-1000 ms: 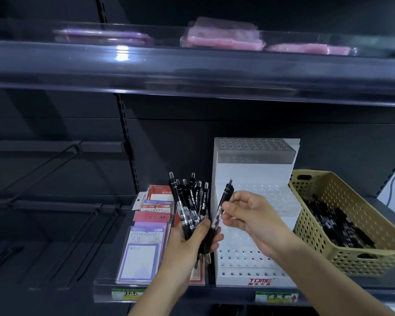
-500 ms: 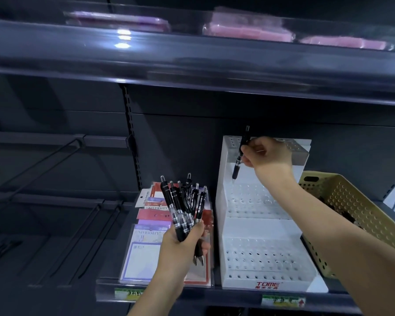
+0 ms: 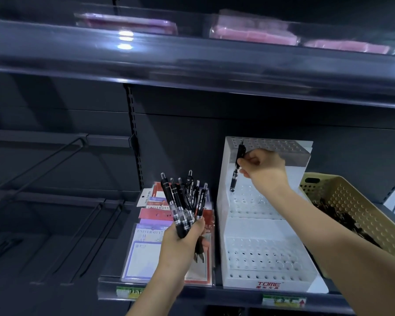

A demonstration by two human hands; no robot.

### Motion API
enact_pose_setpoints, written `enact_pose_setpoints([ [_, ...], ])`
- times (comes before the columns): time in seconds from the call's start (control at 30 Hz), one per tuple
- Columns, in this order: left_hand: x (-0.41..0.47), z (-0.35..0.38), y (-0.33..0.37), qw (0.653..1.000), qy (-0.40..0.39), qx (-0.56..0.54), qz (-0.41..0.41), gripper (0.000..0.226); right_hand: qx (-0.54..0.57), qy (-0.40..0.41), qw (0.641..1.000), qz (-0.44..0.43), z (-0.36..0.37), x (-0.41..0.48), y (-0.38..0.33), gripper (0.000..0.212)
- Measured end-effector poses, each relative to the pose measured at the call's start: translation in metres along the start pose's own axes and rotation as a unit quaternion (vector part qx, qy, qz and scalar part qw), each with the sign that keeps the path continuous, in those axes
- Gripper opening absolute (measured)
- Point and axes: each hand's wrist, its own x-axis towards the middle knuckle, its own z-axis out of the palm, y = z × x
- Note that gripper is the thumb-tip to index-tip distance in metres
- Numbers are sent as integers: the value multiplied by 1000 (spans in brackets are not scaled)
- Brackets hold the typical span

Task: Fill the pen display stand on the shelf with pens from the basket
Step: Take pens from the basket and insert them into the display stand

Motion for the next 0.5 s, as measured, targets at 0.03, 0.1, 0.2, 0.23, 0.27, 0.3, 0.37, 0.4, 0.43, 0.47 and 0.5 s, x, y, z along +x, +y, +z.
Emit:
enact_pose_setpoints([
  [0.03, 0, 0, 0, 1000, -2, -2, 1, 20, -7, -11, 1000, 5, 2, -1, 3, 17],
  [0.1, -1, 1, 2, 1000, -3, -7, 7, 19, -13, -30, 999, 14, 5, -3, 9, 19],
  [0.2, -3, 3, 7, 1000, -3, -25, 13, 18, -9, -34, 999, 20, 8, -4, 13, 22],
  [0.23, -4, 3, 8, 999, -5, -34, 13, 18, -8, -33, 999, 19, 9, -4, 13, 23],
  [0.27, -6, 4, 10, 999, -7, -41, 13, 18, -7, -31, 999, 18, 8, -3, 14, 23],
  [0.3, -7, 5, 11, 999, -10, -43, 14, 18, -6, -30, 999, 18, 8, -3, 14, 22],
  [0.37, -10, 7, 13, 999, -16, -41, 19, 19, -7, -32, 999, 19, 7, -4, 16, 16],
  [0.4, -12, 8, 14, 999, -19, -44, 20, 18, -6, -33, 999, 20, 7, -5, 17, 11],
  [0.43, -14, 9, 15, 998, -22, -49, 22, 17, 0, -31, 999, 23, 6, -6, 17, 7],
  [0.47, -16, 10, 17, 998, -25, -52, 23, 16, 10, -23, 999, 24, 5, -7, 17, 5],
  [0.5, -17, 11, 18, 998, -26, -52, 25, 15, 21, -12, 999, 23, 4, -10, 16, 6],
])
